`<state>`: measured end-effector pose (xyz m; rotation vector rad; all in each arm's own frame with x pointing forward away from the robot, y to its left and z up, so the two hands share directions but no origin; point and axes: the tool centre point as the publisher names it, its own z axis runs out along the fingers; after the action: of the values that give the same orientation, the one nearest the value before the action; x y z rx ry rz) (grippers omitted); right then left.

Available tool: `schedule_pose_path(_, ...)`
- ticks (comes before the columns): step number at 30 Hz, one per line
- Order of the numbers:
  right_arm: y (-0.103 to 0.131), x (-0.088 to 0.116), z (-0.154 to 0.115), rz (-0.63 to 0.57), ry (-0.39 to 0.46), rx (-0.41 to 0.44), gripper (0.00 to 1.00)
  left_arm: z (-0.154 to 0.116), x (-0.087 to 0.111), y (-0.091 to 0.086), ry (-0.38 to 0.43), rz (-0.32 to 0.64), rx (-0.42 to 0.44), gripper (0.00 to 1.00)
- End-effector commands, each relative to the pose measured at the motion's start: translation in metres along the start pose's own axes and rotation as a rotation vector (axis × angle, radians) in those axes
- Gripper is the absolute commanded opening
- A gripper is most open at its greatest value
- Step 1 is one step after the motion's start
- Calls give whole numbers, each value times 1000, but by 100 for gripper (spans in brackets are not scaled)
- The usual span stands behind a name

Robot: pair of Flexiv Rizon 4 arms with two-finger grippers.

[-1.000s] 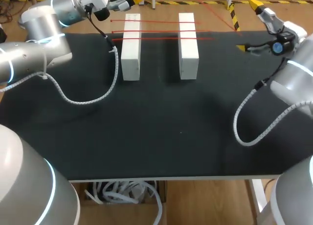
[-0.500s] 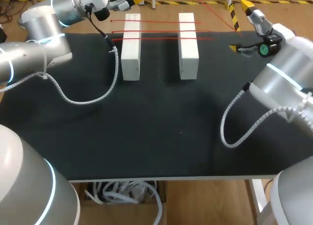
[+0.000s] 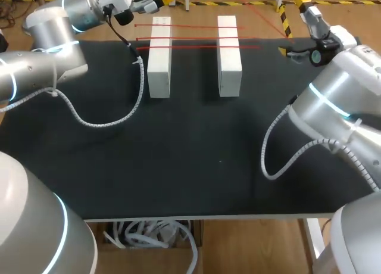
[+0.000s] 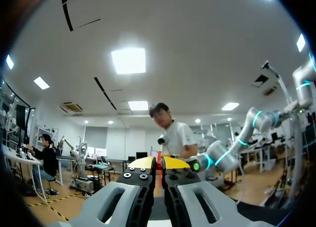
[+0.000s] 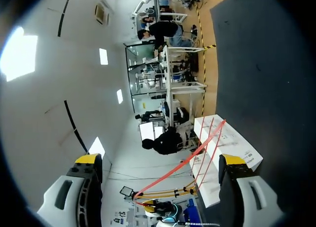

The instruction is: Grab the tape and strap the tape.

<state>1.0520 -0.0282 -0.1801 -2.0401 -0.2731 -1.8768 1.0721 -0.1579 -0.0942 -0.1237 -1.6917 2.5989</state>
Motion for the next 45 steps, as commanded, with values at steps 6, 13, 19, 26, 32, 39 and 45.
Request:
schedule_pose_path(6,-12,-9,9,48,84,-131,100,0,-1,1,3,1,2,0)
schedule_pose_path(13,-11,-5,9,41,104,-131,93,0,-1,1,3,1,2,0)
schedule_pose_path(19,-10,-2,14,28,125,-119,84,0,-1,1,3,1,2,0)
schedule_pose_path(26,-11,2,19,19,142,-109,81,0,-1,1,3,1,2,0)
schedule_pose_path(32,-9,3,20,5,149,-103,35,0,-1,1,3,1,2,0)
schedule_pose_path(39,-9,4,20,-5,155,-84,36,0,-1,1,3,1,2,0)
schedule_pose_path(45,-5,1,17,-13,139,-85,41,0,-1,1,3,1,2,0)
